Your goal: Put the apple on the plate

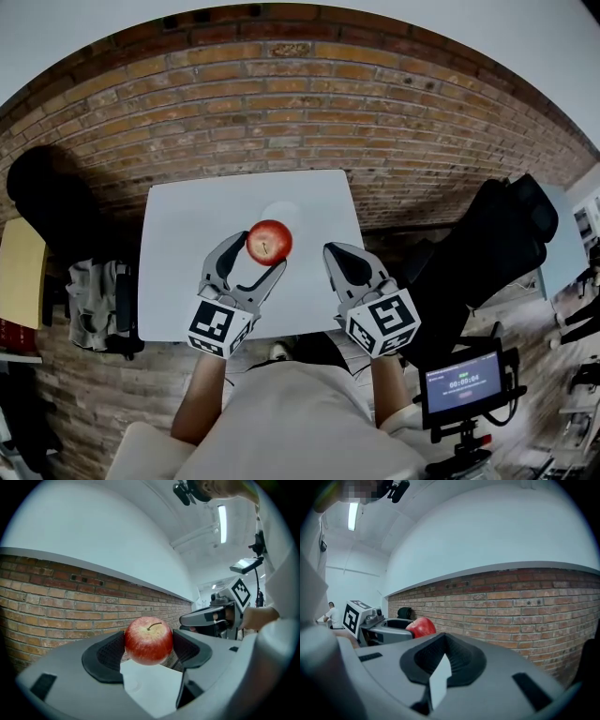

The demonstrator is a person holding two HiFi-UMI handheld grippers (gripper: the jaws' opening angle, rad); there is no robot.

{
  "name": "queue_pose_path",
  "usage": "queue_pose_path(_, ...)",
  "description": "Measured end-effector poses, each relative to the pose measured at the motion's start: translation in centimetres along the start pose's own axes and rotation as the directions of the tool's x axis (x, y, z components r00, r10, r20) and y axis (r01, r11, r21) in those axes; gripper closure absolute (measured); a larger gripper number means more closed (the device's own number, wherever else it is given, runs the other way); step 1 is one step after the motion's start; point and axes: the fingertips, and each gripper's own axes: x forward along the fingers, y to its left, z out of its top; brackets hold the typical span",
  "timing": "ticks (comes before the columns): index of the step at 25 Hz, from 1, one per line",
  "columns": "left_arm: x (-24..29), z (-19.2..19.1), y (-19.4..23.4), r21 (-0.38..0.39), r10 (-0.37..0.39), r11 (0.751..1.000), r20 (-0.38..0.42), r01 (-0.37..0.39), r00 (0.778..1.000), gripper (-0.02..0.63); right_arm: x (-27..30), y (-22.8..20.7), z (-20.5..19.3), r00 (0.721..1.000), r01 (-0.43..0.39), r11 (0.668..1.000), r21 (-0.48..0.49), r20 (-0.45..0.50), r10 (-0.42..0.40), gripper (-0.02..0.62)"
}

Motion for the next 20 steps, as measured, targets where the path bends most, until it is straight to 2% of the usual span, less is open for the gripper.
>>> queue_pose_path(11, 3.7, -0.3, 2.1, -0.004, -0.002, 1.0, -0.019, 0.002, 1.0, 0.278, 2.9, -2.3, -0.2, 1.0, -0.017, 1.0, 0.011, -0.018, 0.017, 0.594)
queue_pose_path(20, 7.5, -1.8, 3.6, -0.016, 0.001, 1.0, -0.059, -0.002, 0.998, 0.278, 5.9, -5.3, -1.9, 0.997, -0.018, 1.0, -0.005, -0.073, 0.018, 0.594)
